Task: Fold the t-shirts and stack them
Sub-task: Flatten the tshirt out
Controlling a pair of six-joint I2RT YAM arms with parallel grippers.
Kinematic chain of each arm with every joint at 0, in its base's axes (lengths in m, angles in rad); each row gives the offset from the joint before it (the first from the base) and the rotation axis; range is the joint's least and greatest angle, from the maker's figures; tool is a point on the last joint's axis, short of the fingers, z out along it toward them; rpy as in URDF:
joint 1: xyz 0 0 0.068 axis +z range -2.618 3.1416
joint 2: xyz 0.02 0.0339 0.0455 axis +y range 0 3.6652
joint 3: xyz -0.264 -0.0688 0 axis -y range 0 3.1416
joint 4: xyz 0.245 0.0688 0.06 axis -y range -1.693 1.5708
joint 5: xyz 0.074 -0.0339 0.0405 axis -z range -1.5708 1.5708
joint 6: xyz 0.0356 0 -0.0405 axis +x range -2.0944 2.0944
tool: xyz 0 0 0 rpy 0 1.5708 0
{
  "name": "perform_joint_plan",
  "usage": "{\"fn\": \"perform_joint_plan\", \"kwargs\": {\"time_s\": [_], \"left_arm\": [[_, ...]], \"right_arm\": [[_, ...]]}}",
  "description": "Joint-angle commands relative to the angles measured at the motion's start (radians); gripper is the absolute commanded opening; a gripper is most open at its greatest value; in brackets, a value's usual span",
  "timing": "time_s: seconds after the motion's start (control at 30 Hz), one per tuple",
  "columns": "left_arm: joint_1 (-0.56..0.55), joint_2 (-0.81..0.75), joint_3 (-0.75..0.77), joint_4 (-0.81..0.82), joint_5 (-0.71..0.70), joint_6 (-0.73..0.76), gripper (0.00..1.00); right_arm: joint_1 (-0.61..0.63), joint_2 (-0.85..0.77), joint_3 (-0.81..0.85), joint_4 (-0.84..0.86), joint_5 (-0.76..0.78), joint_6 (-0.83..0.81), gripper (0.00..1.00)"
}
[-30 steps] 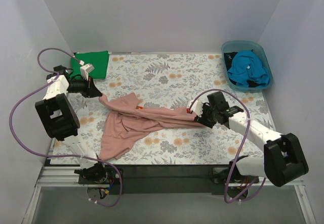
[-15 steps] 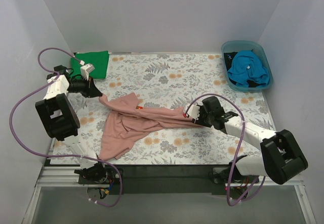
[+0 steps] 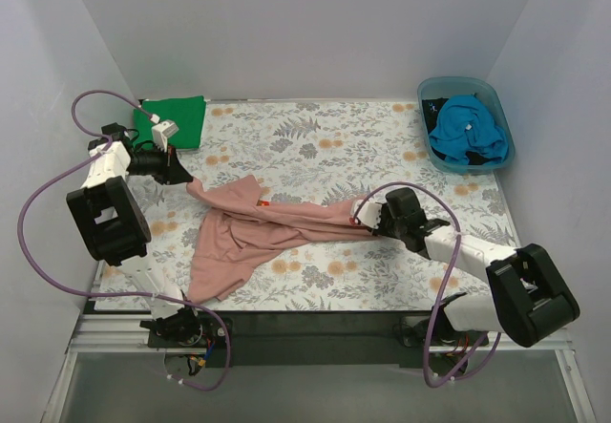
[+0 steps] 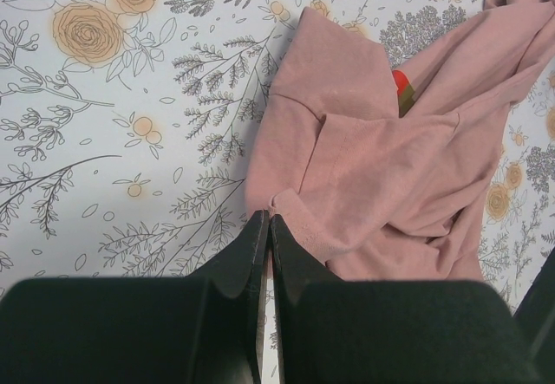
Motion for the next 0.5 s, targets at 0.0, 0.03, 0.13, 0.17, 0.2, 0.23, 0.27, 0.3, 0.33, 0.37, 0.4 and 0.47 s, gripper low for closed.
{"fn": "perform_joint_plan", "kwargs": {"time_s": [0.0, 0.03, 0.13, 0.17, 0.2, 0.23, 0.27, 0.3, 0.33, 0.37, 0.4, 0.47], "left_arm": [[-0.003, -0.028, 0.012, 0.021, 0.006, -0.009, 0.00], [-0.003, -0.029, 0.016, 0.022, 0.012, -0.016, 0.00], [-0.003, -0.034, 0.029, 0.022, 0.029, -0.042, 0.00], [-0.003, -0.037, 0.041, 0.022, 0.034, -0.048, 0.00], [-0.004, -0.040, 0.047, 0.022, 0.049, -0.057, 0.00], [-0.003, -0.049, 0.055, 0.037, 0.057, -0.095, 0.00], [-0.003, -0.052, 0.061, 0.041, 0.062, -0.106, 0.00], [-0.003, -0.058, 0.084, 0.042, 0.078, -0.121, 0.00], [-0.003, -0.071, 0.094, 0.071, 0.081, -0.175, 0.00], [-0.003, -0.078, 0.104, 0.094, 0.083, -0.244, 0.00], [-0.003, -0.088, 0.130, 0.119, 0.085, -0.284, 0.00], [-0.003, -0.120, 0.153, 0.183, 0.097, -0.385, 0.00]], "right_arm": [[-0.035, 0.020, 0.005, 0.062, 0.024, -0.011, 0.36], [-0.050, 0.025, 0.021, 0.059, 0.030, -0.011, 0.16], [-0.061, 0.013, 0.053, 0.042, 0.028, -0.014, 0.01], [-0.062, 0.010, 0.067, 0.007, 0.025, -0.014, 0.01], [-0.065, -0.002, 0.090, 0.000, 0.021, -0.013, 0.01], [-0.076, -0.009, 0.126, -0.039, 0.006, -0.013, 0.01], [-0.079, -0.024, 0.148, -0.070, -0.001, -0.014, 0.01], [-0.087, -0.030, 0.168, -0.086, -0.005, -0.014, 0.01], [-0.091, -0.036, 0.218, -0.102, -0.019, -0.014, 0.01], [-0.094, -0.039, 0.245, -0.145, -0.021, -0.014, 0.01], [-0.107, -0.039, 0.272, -0.165, -0.025, -0.013, 0.01], [-0.127, -0.036, 0.367, -0.217, -0.044, -0.011, 0.01]]}}
